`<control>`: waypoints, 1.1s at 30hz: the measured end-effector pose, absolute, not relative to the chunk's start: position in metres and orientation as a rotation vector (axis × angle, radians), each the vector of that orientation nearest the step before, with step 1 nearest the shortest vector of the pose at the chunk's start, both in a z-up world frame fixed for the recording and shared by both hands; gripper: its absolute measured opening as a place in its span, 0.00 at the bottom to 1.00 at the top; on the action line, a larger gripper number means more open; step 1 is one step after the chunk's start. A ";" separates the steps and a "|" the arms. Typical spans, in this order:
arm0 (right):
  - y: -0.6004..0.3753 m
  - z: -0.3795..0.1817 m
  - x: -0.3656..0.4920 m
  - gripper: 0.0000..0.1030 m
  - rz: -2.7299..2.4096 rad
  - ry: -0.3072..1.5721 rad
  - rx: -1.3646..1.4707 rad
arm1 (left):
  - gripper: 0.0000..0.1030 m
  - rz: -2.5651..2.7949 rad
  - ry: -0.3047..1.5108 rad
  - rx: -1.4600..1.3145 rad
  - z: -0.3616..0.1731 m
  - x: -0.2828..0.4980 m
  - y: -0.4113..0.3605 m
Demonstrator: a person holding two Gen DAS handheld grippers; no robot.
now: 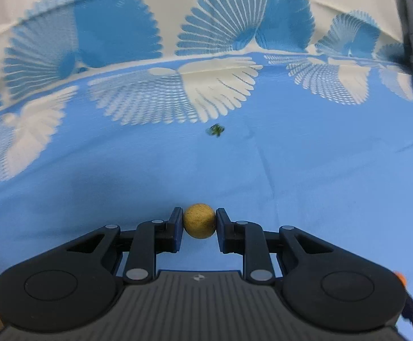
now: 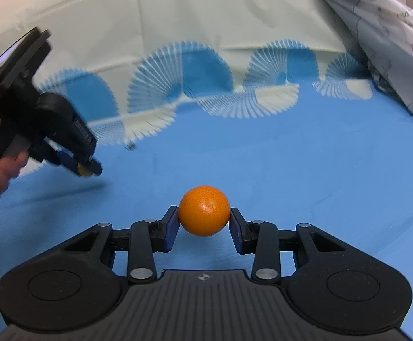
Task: Organize fruits
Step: 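Carry the mandarin and yellow fruit over the box with both grippers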
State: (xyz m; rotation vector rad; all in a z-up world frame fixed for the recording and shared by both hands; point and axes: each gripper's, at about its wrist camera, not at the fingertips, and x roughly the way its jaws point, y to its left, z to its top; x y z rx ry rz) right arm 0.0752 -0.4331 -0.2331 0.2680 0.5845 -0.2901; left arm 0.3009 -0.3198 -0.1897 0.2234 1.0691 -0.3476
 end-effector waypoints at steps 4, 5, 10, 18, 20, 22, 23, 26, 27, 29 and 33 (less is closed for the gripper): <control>-0.408 -0.203 0.055 0.39 -0.244 0.562 0.285 | 0.26 -0.309 1.049 0.261 -0.151 0.254 -0.281; -0.399 -0.194 0.048 0.39 -0.223 0.555 0.289 | 0.26 -0.295 1.043 0.278 -0.141 0.240 -0.267; -0.342 -0.153 0.014 0.39 -0.092 0.527 0.298 | 0.26 -0.276 1.025 0.286 -0.098 0.172 -0.197; -0.240 -0.106 -0.041 0.39 0.139 0.534 0.329 | 0.26 -0.225 1.058 0.191 -0.050 0.074 -0.071; -0.215 -0.097 -0.054 0.39 0.189 0.541 0.324 | 0.26 -0.204 1.054 0.161 -0.040 0.052 -0.042; -0.193 -0.089 -0.064 0.39 0.233 0.549 0.310 | 0.26 -0.191 1.053 0.132 -0.032 0.033 -0.016; -0.182 -0.086 -0.070 0.39 0.252 0.554 0.296 | 0.26 -0.189 1.056 0.110 -0.029 0.022 -0.001; -0.155 -0.078 -0.084 0.39 0.294 0.569 0.262 | 0.26 -0.176 1.049 0.049 -0.020 -0.003 0.035; -0.147 -0.075 -0.090 0.39 0.304 0.572 0.252 | 0.26 -0.170 1.041 0.033 -0.017 -0.011 0.045; -0.131 -0.070 -0.101 0.39 0.321 0.575 0.231 | 0.26 -0.155 1.024 0.009 -0.012 -0.025 0.065; -0.106 -0.066 -0.116 0.39 0.349 0.579 0.191 | 0.26 -0.127 0.989 -0.010 -0.005 -0.051 0.095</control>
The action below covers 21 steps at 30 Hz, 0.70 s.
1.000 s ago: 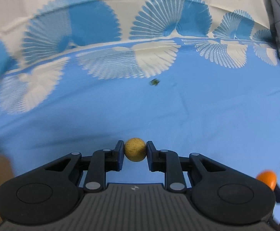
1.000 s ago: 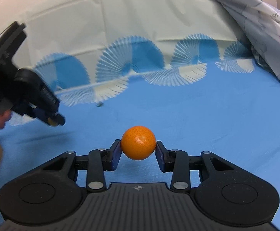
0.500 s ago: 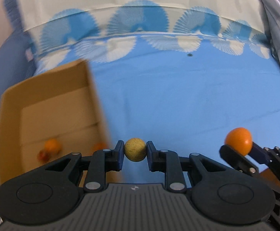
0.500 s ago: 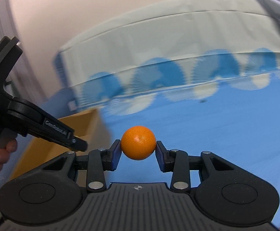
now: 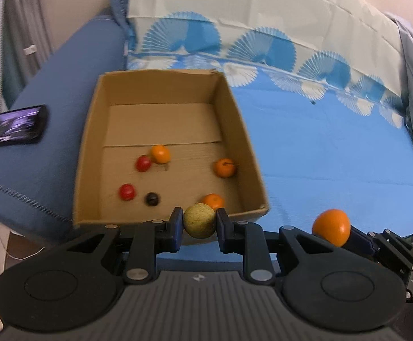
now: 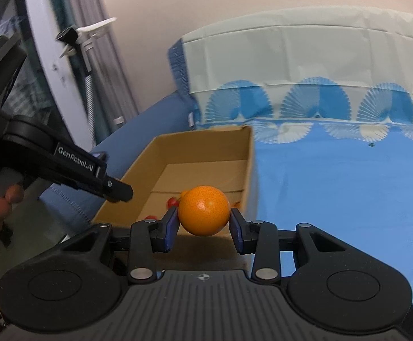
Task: Organize fruits
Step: 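Carry the mandarin and yellow fruit over the box with both grippers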
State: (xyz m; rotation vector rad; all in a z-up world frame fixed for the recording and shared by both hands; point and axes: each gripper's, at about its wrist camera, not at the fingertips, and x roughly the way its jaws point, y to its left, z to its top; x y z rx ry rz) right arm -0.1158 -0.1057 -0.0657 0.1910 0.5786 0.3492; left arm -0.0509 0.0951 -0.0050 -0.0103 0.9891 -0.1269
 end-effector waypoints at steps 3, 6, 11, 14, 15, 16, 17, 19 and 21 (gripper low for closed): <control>-0.090 -0.064 -0.124 0.39 0.370 0.586 0.159 | 0.26 -0.116 0.967 -0.022 -0.003 -0.066 0.110; -0.075 -0.060 -0.124 0.39 0.381 0.602 0.116 | 0.26 -0.109 0.952 -0.030 -0.003 -0.075 0.120; -0.056 -0.053 -0.114 0.39 0.371 0.655 0.054 | 0.26 -0.092 0.946 -0.050 -0.006 -0.078 0.132; -0.055 -0.050 -0.112 0.39 0.369 0.668 0.069 | 0.26 -0.090 0.950 -0.056 -0.007 -0.077 0.137; -0.055 -0.050 -0.111 0.39 0.370 0.670 0.072 | 0.26 -0.089 0.950 -0.057 -0.007 -0.076 0.137; -0.056 -0.050 -0.111 0.39 0.372 0.673 0.074 | 0.26 -0.090 0.951 -0.058 -0.007 -0.076 0.137; -0.056 -0.050 -0.110 0.39 0.371 0.677 0.077 | 0.26 -0.091 0.952 -0.060 -0.008 -0.074 0.136; -0.057 -0.051 -0.107 0.39 0.375 0.688 0.085 | 0.26 -0.090 0.952 -0.061 -0.008 -0.072 0.136; -0.057 -0.051 -0.101 0.39 0.380 0.706 0.099 | 0.26 -0.089 0.954 -0.062 -0.008 -0.069 0.135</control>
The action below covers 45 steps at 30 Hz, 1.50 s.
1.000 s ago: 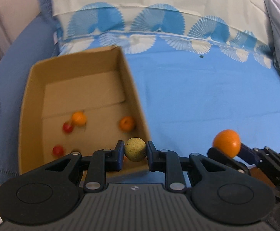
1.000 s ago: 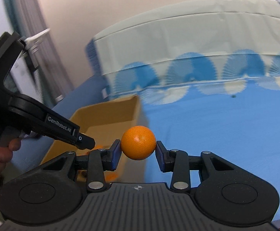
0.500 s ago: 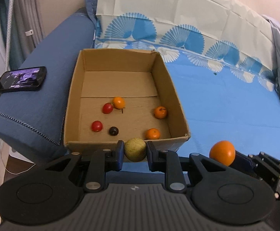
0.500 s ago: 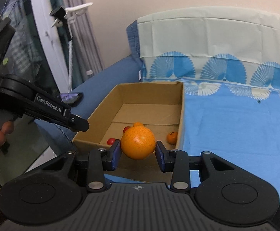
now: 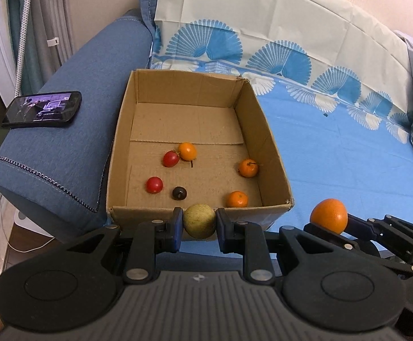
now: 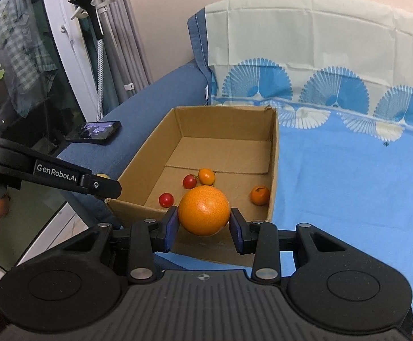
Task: Organize fruits
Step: 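Carry the mandarin and yellow fruit over the box with both grippers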
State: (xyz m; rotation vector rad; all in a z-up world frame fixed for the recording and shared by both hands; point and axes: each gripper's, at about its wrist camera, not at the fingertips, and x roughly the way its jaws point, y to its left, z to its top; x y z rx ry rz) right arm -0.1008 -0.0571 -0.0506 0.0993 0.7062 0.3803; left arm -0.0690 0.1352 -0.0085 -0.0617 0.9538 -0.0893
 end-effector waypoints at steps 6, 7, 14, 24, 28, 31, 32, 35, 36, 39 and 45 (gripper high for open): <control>-0.057 -0.052 -0.072 0.39 0.425 0.791 0.160 | 0.26 -0.077 0.966 -0.053 -0.012 -0.055 0.136; -0.057 -0.053 -0.067 0.39 0.431 0.804 0.175 | 0.26 -0.073 0.968 -0.053 -0.012 -0.052 0.136; -0.058 -0.060 -0.034 0.39 0.432 0.837 0.198 | 0.26 -0.051 0.994 -0.049 -0.022 -0.025 0.136; -0.063 -0.083 0.022 0.39 0.415 0.913 0.247 | 0.26 -0.028 1.042 -0.041 -0.045 0.026 0.134; -0.062 -0.093 0.038 0.39 0.407 0.931 0.241 | 0.26 -0.016 1.065 -0.027 -0.058 0.044 0.134; -0.059 -0.099 0.049 0.39 0.405 0.944 0.238 | 0.26 -0.005 1.084 -0.023 -0.068 0.057 0.135; -0.058 -0.101 0.052 0.39 0.405 0.947 0.235 | 0.26 -0.001 1.092 -0.023 -0.072 0.061 0.136; -0.055 -0.108 0.062 0.39 0.407 0.957 0.228 | 0.26 0.010 1.108 -0.013 -0.082 0.073 0.137; -0.054 -0.111 0.066 0.39 0.407 0.962 0.228 | 0.26 0.013 1.113 -0.010 -0.085 0.076 0.138; -0.052 -0.118 0.074 0.39 0.412 0.975 0.226 | 0.26 0.025 1.128 -0.002 -0.094 0.086 0.140; -0.045 -0.131 0.088 0.39 0.416 0.995 0.207 | 0.26 0.049 1.153 0.014 -0.112 0.101 0.144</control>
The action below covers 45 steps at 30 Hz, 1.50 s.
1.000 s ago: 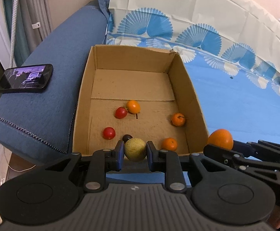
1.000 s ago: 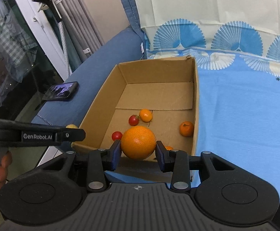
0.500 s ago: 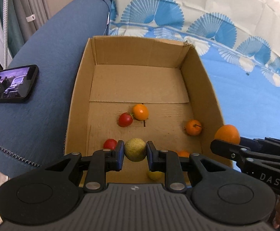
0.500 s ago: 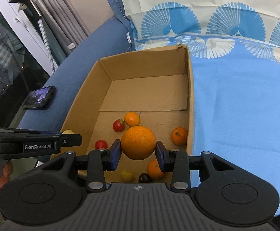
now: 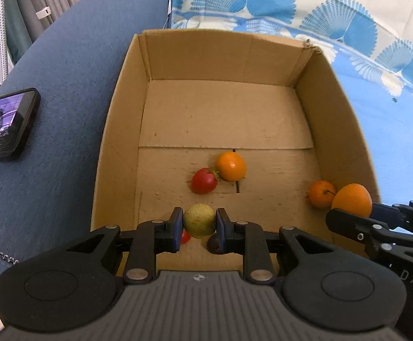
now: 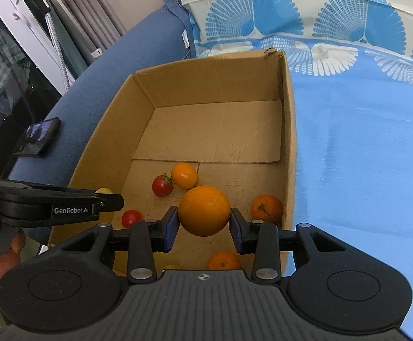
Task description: Organize fruits
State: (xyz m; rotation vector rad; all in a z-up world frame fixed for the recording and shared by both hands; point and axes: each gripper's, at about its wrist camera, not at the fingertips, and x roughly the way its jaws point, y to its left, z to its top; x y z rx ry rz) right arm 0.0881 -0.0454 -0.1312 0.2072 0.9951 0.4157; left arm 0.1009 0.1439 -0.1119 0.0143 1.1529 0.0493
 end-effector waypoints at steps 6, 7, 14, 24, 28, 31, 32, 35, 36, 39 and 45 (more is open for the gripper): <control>-0.039 -0.142 0.097 0.39 0.413 1.010 0.179 | 0.26 0.074 1.184 0.030 -0.131 0.113 0.148; -0.037 -0.144 0.099 0.39 0.411 1.011 0.171 | 0.26 0.077 1.189 0.030 -0.134 0.115 0.149; -0.033 -0.151 0.106 0.39 0.394 1.006 0.112 | 0.27 0.100 1.218 0.043 -0.150 0.122 0.152; -0.032 -0.136 0.080 0.86 0.437 0.901 -0.008 | 1.00 0.157 1.185 0.097 -0.131 0.105 0.145; -0.036 -0.123 0.047 0.88 0.403 0.878 0.026 | 1.00 0.153 1.165 0.098 -0.117 0.077 0.144; -0.040 -0.112 0.018 0.88 0.355 0.838 0.051 | 1.00 0.146 1.143 0.089 -0.103 0.051 0.142; -0.040 -0.109 0.007 0.89 0.336 0.819 0.053 | 1.00 0.143 1.131 0.080 -0.098 0.041 0.142; -0.039 -0.099 -0.024 0.92 0.288 0.769 0.049 | 1.00 0.135 1.103 0.063 -0.083 0.014 0.140; -0.039 -0.097 -0.034 0.93 0.276 0.757 0.048 | 1.00 0.132 1.095 0.059 -0.079 0.007 0.140; -0.041 -0.090 -0.059 0.94 0.246 0.726 0.057 | 1.00 0.129 1.066 0.068 -0.068 -0.020 0.138; -0.045 -0.079 -0.096 0.97 0.202 0.670 0.038 | 1.00 0.130 1.013 0.091 -0.061 -0.063 0.132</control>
